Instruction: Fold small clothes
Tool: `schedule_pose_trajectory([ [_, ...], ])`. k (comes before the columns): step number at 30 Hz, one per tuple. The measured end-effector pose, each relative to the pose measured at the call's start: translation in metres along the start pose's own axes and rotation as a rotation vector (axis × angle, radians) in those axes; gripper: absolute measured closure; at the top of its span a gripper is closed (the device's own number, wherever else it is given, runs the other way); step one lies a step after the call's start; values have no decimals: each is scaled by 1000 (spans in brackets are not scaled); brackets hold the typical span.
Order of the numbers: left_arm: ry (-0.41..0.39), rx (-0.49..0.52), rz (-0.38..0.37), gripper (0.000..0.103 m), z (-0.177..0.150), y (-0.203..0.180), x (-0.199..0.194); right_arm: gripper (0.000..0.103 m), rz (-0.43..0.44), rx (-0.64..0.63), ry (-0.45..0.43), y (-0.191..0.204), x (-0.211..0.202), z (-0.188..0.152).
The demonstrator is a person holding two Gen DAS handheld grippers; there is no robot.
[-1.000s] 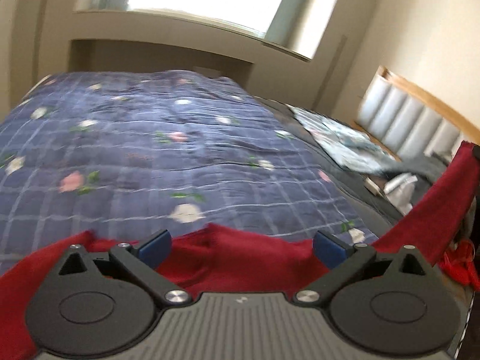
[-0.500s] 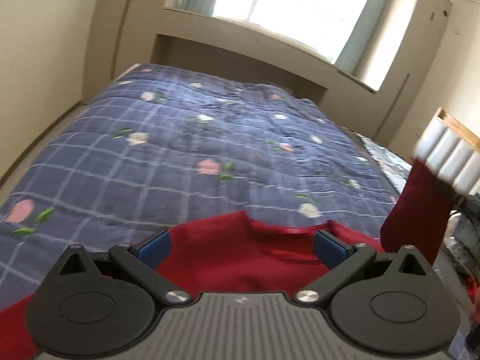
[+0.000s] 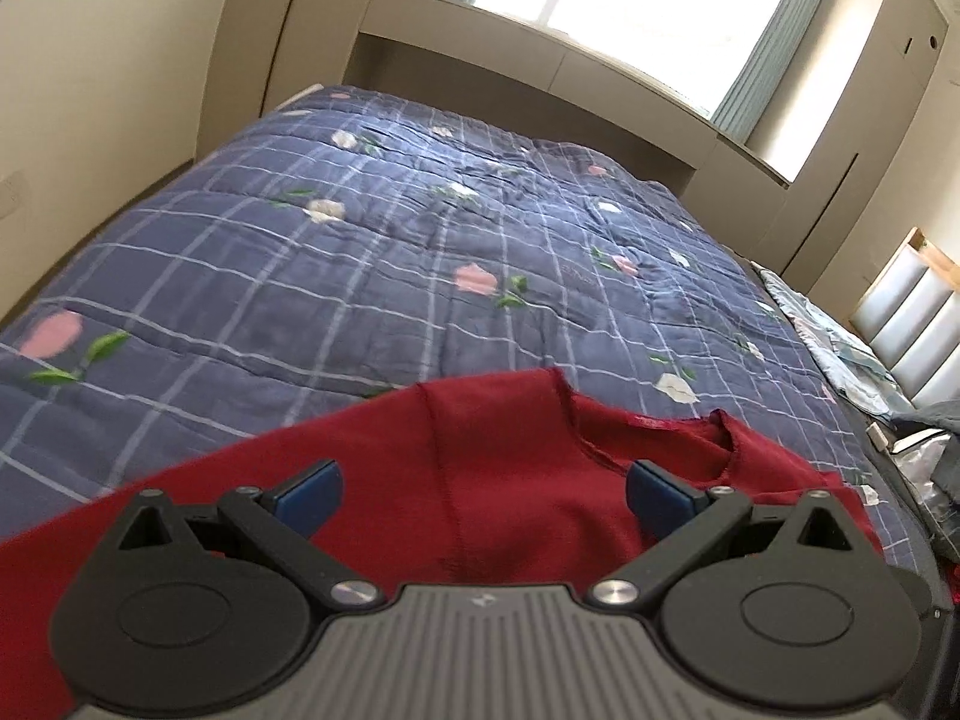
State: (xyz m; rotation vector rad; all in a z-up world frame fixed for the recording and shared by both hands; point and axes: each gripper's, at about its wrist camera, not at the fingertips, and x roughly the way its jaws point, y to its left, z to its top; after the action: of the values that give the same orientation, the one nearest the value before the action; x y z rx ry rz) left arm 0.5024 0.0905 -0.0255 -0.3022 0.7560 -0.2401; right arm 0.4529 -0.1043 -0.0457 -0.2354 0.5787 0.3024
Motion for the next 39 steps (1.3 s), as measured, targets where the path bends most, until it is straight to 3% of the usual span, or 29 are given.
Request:
schedule_pose_trajectory([
  [1, 1, 3, -6, 0, -1, -5, 4, 60, 8, -5, -8, -3, -2, -1],
  [3, -2, 13, -16, 0, -4, -16, 11, 35, 9, -27, -27, -7, -14, -9],
  [9, -12, 43, -62, 0, -26, -55, 37, 3, -10, 1, -62, -65, -68, -37],
  [13, -55, 93, -35, 0, -52, -87, 55, 1, -103, 77, -79, -124, -99, -58],
  [16, -91, 153, 60, 0, -72, -106, 69, 1, -208, 190, -56, -178, -111, -75],
  [19, -91, 245, 174, 0, -90, -116, 82, 1, -237, 353, -45, -233, -111, -91],
  [22, -107, 287, 202, 0, -97, -123, 84, 10, -162, 531, -22, -282, -98, -104],
  [24, -107, 284, 200, 0, -98, -123, 84, 26, -124, 624, -5, -306, -85, -112],
  [28, -114, 286, 201, 0, -99, -123, 84, 39, -26, 744, 8, -330, -58, -116],
  [31, -113, 287, 203, 0, -99, -123, 84, 58, 14, 790, 21, -334, -49, -118],
  [33, -113, 288, 204, 0, -99, -123, 85, 87, -8, 794, 10, -335, -50, -112],
  [36, -111, 292, 204, 0, -98, -122, 86, 95, -110, 680, -45, -325, -65, -97],
  [39, -110, 294, 201, 0, -98, -122, 87, 96, -253, 453, -59, -298, -79, -78],
])
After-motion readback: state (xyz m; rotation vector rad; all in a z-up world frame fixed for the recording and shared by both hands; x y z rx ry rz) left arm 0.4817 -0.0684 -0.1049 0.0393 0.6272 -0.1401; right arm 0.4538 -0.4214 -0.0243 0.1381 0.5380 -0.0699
